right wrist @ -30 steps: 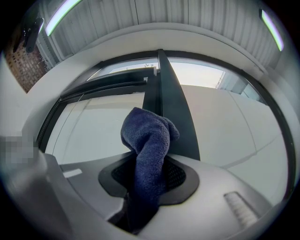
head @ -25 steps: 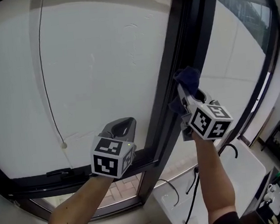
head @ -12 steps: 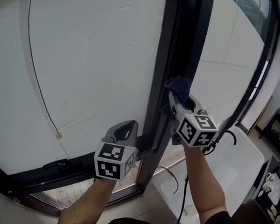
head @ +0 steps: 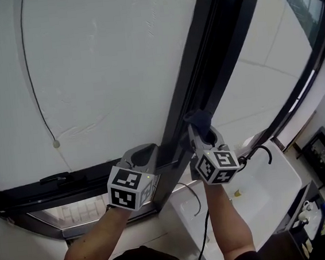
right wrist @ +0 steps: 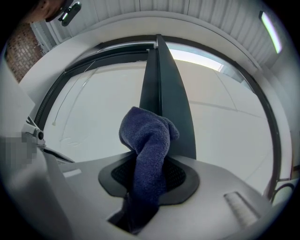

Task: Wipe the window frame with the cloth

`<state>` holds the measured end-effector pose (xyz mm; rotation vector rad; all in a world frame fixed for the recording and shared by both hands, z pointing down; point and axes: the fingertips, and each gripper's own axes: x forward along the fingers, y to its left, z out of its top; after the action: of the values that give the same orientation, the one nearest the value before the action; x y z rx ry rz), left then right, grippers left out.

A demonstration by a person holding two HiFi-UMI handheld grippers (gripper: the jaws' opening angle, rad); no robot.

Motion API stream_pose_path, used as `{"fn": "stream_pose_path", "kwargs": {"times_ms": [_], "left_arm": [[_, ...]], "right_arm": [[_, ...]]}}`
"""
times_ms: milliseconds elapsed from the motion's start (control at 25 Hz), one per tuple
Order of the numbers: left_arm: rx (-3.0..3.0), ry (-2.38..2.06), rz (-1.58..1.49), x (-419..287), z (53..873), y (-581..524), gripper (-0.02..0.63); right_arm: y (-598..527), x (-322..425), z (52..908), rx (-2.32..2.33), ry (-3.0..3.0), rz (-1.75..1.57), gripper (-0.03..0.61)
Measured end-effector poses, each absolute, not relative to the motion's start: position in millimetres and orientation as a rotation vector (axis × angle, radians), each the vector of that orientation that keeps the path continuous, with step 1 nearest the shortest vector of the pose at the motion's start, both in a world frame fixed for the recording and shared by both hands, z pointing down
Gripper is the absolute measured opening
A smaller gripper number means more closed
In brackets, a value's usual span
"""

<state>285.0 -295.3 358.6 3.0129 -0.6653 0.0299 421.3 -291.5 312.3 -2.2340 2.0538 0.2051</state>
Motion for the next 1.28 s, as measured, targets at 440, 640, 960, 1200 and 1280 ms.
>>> {"fn": "stream_pose_path", "kwargs": {"times_ms": [440,640,960,1200,1280], "left_arm": [[2.951,-0.684,0.143,291,421,-287,-0.006],[2.902,-0.713,0.149,285,442,-292,-0.006],[2.890,-0.760,0.248,295,476,-291,-0.006],[2.870,-0.788,0.294,310,490,-293,-0.006],[2.863,-0.784,0.293,314,493,-292,-0.006]], "right_arm": [[-292,424,418,-2.296,2.128,0.072,0.121],[-295,421,453,-2.334,2.137,0.026,0.121],[-298,417,501,-2.316,2.216,-0.083,0.121],[-298,415,543,-2.354,2.294,-0.185,0.123],[-299,414,549,-2.350,2.303,-0.198,0.121]]}}
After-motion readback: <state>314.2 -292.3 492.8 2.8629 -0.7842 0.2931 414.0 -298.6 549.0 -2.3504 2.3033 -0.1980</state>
